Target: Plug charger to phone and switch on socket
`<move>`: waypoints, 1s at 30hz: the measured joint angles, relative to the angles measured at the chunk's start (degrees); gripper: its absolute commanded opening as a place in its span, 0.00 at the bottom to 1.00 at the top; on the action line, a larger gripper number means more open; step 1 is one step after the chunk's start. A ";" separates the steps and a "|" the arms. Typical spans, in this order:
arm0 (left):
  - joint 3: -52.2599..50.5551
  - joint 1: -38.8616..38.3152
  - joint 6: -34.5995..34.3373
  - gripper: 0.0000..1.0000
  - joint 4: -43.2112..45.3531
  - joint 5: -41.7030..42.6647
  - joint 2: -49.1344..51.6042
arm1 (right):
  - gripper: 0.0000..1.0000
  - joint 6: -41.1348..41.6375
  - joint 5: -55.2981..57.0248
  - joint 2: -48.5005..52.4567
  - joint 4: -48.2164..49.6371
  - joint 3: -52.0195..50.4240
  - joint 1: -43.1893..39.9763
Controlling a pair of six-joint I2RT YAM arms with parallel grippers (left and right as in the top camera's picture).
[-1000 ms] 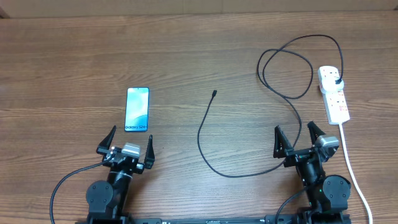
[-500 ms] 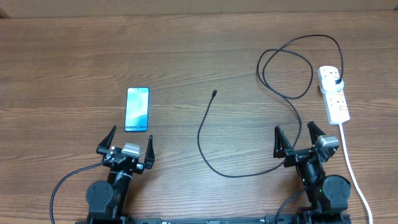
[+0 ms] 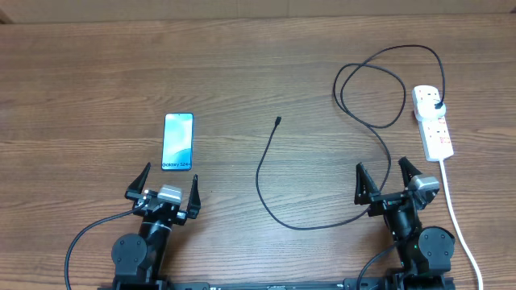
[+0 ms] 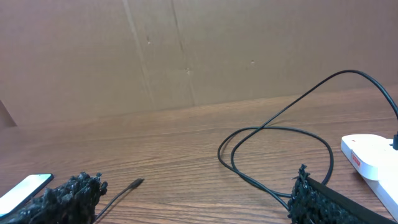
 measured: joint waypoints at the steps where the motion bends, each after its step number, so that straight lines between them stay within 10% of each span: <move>1: 0.00 0.00 0.00 1.00 0.02 0.00 0.00 | 1.00 0.00 -0.02 0.00 -0.02 0.00 0.00; 30: 12.55 0.00 -9.05 1.00 -4.24 0.04 9.90 | 1.00 0.00 -0.02 0.00 -0.02 0.00 0.00</move>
